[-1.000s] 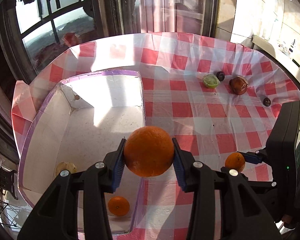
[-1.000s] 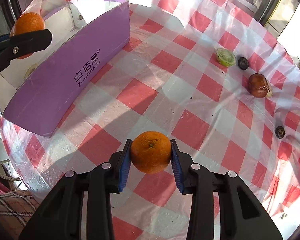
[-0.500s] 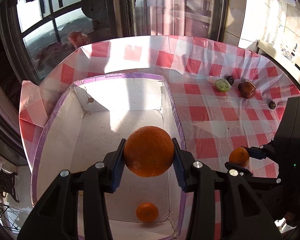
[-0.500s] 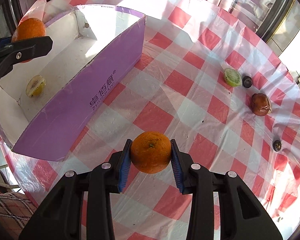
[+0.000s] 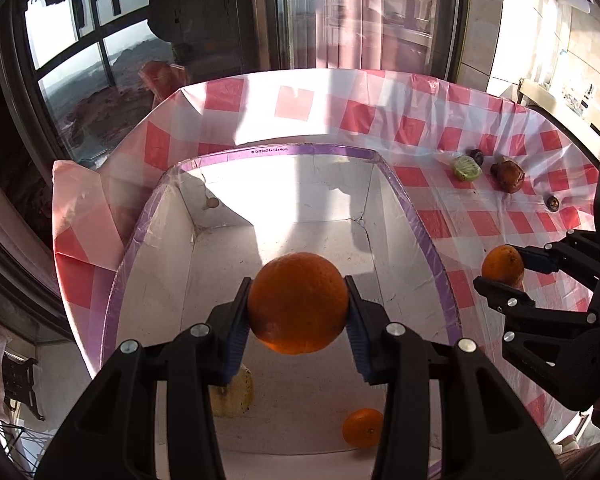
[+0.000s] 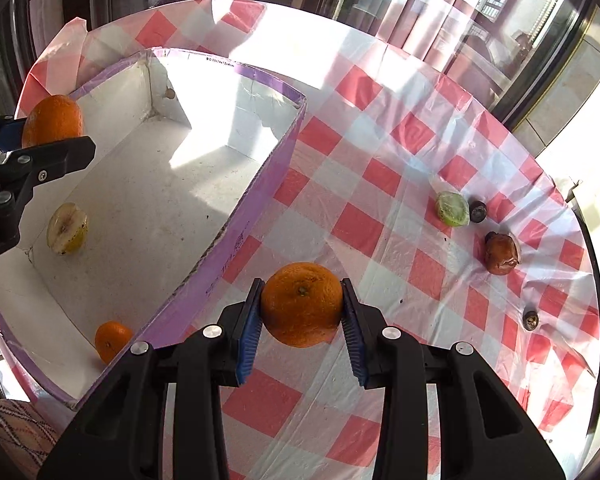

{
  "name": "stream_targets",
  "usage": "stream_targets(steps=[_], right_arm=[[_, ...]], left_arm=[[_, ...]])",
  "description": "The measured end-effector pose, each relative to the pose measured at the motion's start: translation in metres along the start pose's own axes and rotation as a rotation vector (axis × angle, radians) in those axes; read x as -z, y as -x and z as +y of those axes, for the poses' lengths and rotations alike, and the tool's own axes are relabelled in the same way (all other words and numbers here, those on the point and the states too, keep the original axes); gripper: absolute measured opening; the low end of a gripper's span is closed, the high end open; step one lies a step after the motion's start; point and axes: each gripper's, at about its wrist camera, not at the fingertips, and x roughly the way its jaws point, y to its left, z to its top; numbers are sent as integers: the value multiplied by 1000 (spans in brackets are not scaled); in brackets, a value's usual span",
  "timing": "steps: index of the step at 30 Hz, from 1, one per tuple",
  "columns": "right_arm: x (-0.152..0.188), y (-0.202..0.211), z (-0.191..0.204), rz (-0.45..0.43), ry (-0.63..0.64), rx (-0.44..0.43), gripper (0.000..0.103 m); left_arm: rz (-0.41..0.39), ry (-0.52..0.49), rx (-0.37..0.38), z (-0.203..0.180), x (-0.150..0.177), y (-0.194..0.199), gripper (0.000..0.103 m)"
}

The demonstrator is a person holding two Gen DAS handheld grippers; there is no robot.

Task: Organize fruits
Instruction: 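Carry both held oranges over the white box with both grippers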

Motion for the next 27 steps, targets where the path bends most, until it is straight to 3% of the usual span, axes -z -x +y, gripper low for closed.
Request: stream_targets(steps=[12, 27], right_arm=[[-37, 4, 66, -43, 32, -31, 37], [-47, -23, 123, 22, 5, -93, 37]], left_arm=[[53, -57, 8, 49, 14, -7, 43], [206, -176, 78, 77, 49, -31, 43]])
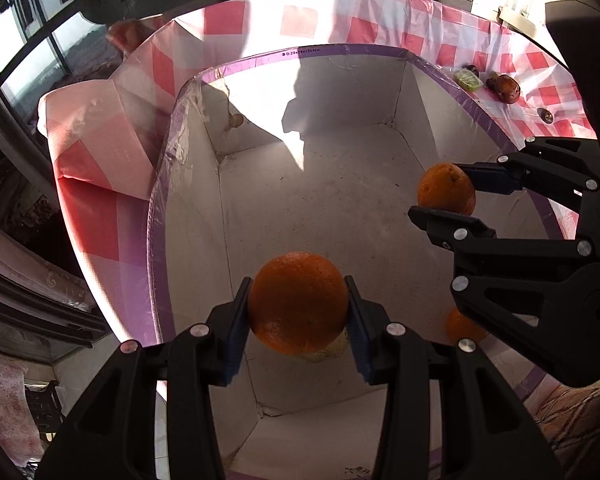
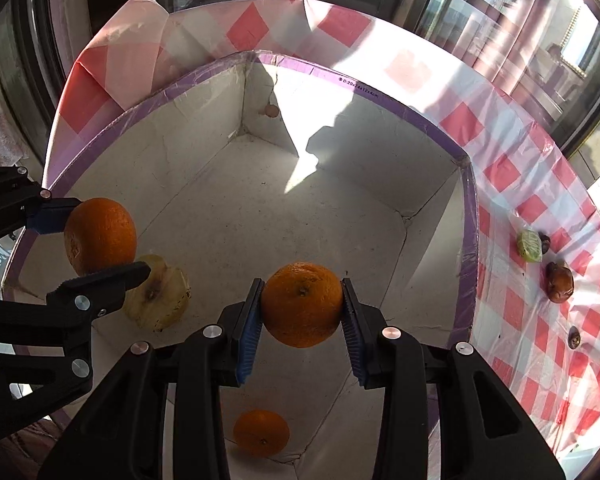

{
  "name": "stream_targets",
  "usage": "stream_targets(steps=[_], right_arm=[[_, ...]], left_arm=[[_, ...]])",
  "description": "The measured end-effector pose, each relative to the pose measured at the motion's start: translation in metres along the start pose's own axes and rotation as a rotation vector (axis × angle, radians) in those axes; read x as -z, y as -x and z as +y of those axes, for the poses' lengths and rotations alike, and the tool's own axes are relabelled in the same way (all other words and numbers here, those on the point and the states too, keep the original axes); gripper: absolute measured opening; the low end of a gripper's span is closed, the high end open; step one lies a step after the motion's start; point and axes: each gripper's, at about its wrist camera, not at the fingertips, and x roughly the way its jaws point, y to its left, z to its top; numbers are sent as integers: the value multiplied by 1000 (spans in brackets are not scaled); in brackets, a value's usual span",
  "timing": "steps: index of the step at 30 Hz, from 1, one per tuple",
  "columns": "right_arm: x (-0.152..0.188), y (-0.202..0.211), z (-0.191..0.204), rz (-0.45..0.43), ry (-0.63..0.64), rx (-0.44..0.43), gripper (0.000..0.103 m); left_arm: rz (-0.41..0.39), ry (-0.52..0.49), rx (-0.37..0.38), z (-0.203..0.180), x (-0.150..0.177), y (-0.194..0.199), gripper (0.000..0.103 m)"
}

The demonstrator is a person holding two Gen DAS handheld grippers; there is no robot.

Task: Organize fruits
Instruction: 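Carry both held oranges over the white box with both grippers, then open both grippers to release the oranges into the box, then move both grippers back over the tablecloth toward the remaining fruits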

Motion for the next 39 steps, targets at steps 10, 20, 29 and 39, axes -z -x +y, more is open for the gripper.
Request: stream_targets(steps=[10, 20, 29, 39], right_arm=[[2, -10, -1, 30, -28, 1, 37], [1, -13, -3, 52, -30, -24, 38], [2, -12, -3, 51, -19, -59, 42], [10, 29, -45, -123, -91, -132, 59]], left_arm=[[50, -29, 10, 1, 8, -13, 44], [59, -33, 0, 1, 4, -15, 44], [33, 31, -39, 3, 3, -7, 54], [-82, 163, -149, -8, -11, 27, 88]])
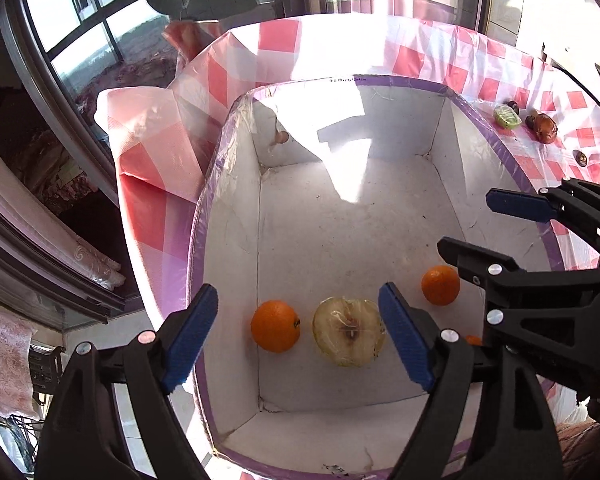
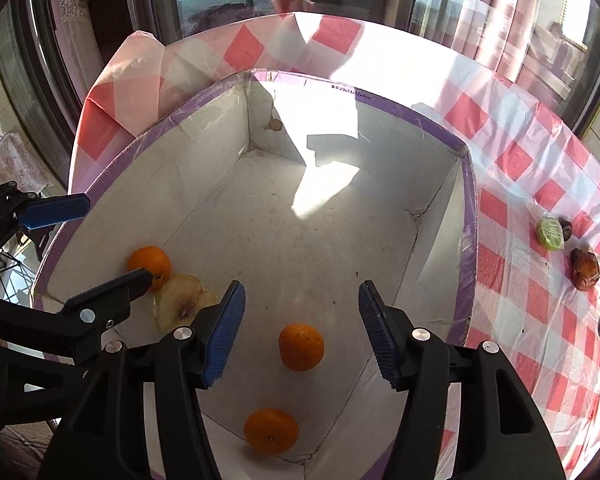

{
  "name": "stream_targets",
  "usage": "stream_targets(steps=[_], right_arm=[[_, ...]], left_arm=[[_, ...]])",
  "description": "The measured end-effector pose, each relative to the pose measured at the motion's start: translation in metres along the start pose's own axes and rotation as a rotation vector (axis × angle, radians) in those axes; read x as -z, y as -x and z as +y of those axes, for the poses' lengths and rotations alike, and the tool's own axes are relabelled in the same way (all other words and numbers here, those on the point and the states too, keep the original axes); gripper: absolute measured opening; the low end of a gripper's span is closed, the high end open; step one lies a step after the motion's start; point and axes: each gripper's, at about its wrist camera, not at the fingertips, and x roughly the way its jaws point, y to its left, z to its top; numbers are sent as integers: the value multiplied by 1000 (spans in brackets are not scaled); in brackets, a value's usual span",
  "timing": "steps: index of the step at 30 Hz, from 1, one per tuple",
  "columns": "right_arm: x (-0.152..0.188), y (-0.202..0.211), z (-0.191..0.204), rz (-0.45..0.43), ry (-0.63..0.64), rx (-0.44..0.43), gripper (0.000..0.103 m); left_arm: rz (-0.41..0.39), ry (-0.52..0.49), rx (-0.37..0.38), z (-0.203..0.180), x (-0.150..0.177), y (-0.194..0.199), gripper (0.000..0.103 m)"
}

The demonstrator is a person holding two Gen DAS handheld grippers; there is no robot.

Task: Organize fruits
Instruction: 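Move both grippers back over the tablecloth toward the remaining fruits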

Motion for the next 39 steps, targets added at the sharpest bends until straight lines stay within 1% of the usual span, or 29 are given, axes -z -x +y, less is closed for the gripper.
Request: stream_targets(steps=[1, 3, 4, 6, 7, 8, 9, 11, 15, 17, 20, 21, 24, 26, 28, 30, 32, 35, 39], right_arm=[[0, 9, -9, -31, -13, 1, 62], [3, 26, -30, -89, -42, 15, 66], [6, 34, -41, -115, -58, 24, 69], [13, 48, -68, -155, -97, 49, 74], [18, 55, -84, -171, -119, 66, 78], [23, 60, -97, -181, -140, 79, 80], [29, 64, -112, -184, -162, 97, 83], [44, 66, -140, -162, -196, 138, 86], [80, 64, -196, -88, -276, 203, 86], [99, 60, -222, -53, -310, 237, 86], [126, 55, -256, 1, -346, 287, 86], [135, 53, -267, 17, -360, 303, 86], [165, 42, -302, 70, -401, 327, 86], [180, 34, -322, 104, -414, 354, 86], [191, 26, -341, 116, -418, 382, 86], [196, 19, -360, 115, -426, 411, 85], [195, 9, -382, 105, -438, 443, 85], [184, -4, -417, 65, -471, 502, 84], [167, -22, -464, 22, -562, 588, 84]], left_arm=[[-24, 19, -7, -4, -3, 5, 92], [-74, 45, -14, -16, -10, 16, 95], [-101, 51, -13, -26, -15, 21, 99], [-154, 41, -17, -47, -23, 31, 100], [-183, 25, -19, -61, -27, 36, 100], [-208, 4, -25, -76, -30, 41, 100], [-231, -22, -33, -92, -34, 45, 101], [-272, -84, -32, -127, -39, 51, 101], [-297, -214, 30, -198, -42, 54, 101], [-269, -275, 63, -231, -42, 47, 101], [-185, -319, 117, -272, -36, 26, 101], [-143, -323, 135, -285, -34, 17, 101], [-23, -316, 155, -313, -21, -16, 101], [56, -306, 157, -329, -11, -36, 101], [111, -290, 155, -341, -3, -51, 101], [149, -279, 148, -353, 4, -61, 101], [167, -281, 136, -362, 10, -67, 101], [194, -281, 111, -369, 15, -72, 101], [235, -244, 70, -366, 19, -78, 101]])
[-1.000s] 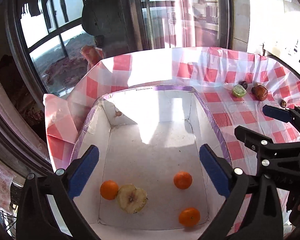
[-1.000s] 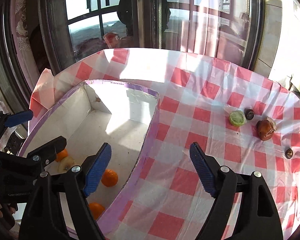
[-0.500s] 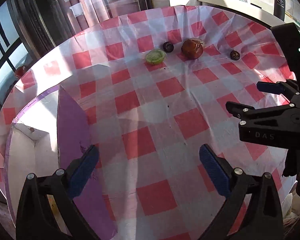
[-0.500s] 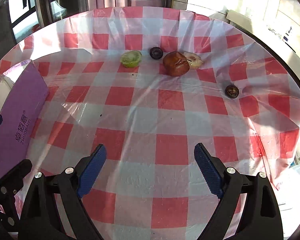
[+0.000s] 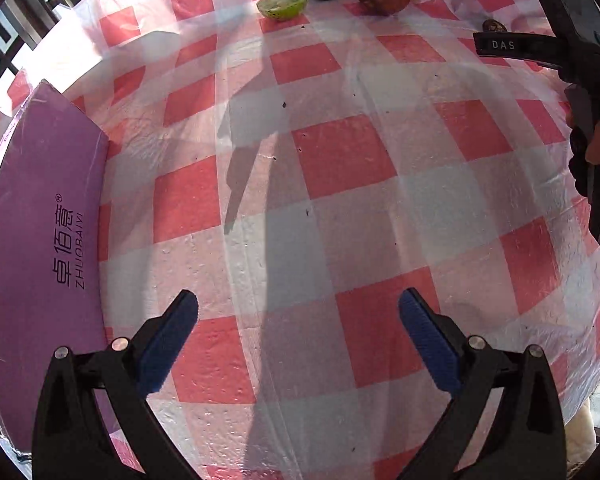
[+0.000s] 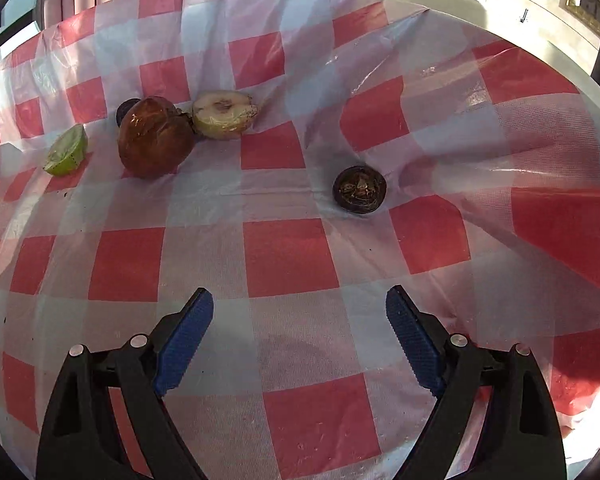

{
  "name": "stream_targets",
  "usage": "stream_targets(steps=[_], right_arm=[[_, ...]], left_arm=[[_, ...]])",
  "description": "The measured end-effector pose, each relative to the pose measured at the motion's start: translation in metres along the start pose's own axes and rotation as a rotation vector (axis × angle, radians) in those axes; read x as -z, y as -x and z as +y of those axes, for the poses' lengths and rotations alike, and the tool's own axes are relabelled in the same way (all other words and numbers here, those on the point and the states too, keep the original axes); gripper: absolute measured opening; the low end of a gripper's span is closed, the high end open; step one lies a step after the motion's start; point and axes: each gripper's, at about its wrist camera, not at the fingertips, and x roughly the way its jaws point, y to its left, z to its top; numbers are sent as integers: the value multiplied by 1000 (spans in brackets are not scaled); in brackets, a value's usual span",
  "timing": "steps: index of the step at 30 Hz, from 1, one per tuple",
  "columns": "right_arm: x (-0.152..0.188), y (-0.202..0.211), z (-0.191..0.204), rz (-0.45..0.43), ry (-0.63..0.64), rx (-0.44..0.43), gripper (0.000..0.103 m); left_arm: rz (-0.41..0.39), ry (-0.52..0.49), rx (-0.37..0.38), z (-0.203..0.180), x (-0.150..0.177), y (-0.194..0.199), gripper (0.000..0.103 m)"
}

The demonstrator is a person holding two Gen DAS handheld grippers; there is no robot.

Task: Organize fruits
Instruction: 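Move both grippers back over the tablecloth toward the remaining fruits, then grasp the dark round fruit with the right gripper while the left grasps the brown pear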

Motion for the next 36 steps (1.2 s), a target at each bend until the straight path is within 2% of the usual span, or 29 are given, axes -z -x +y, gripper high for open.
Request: stream_targets(steps=[6, 9, 11, 14, 15, 16, 20, 29, 33, 36], right_arm=[[-43, -40, -16, -17, -145, 80, 84], [-52, -56, -26, 18, -229, 79, 76], [-53, -62, -31, 35, -273, 73, 74], [-48, -62, -36, 23, -296, 31, 60], [-48, -60, -35, 12, -267, 24, 47], [-46, -59, -35, 6, -241, 8, 40], [-31, -47, -38, -1, -217, -74, 39], [23, 7, -63, -17, -221, -107, 40], [42, 17, -65, -9, -203, -124, 40], [43, 32, -60, -10, -191, -137, 40]], left_arm=[[27, 19, -43, 4, -1, -1, 101], [32, 24, -48, 4, -8, -3, 101], [26, 25, -47, 1, -17, -5, 101], [4, 33, -33, -3, -38, -7, 101], [-8, 35, -27, -6, -48, -8, 101], [-19, 34, -21, -8, -58, -9, 101], [-76, 35, 6, -19, -110, -16, 101], [-132, 67, 137, -50, -235, -55, 101], [-150, 35, 132, -69, -276, -69, 101], [-148, -15, 109, -85, -298, -82, 101]])
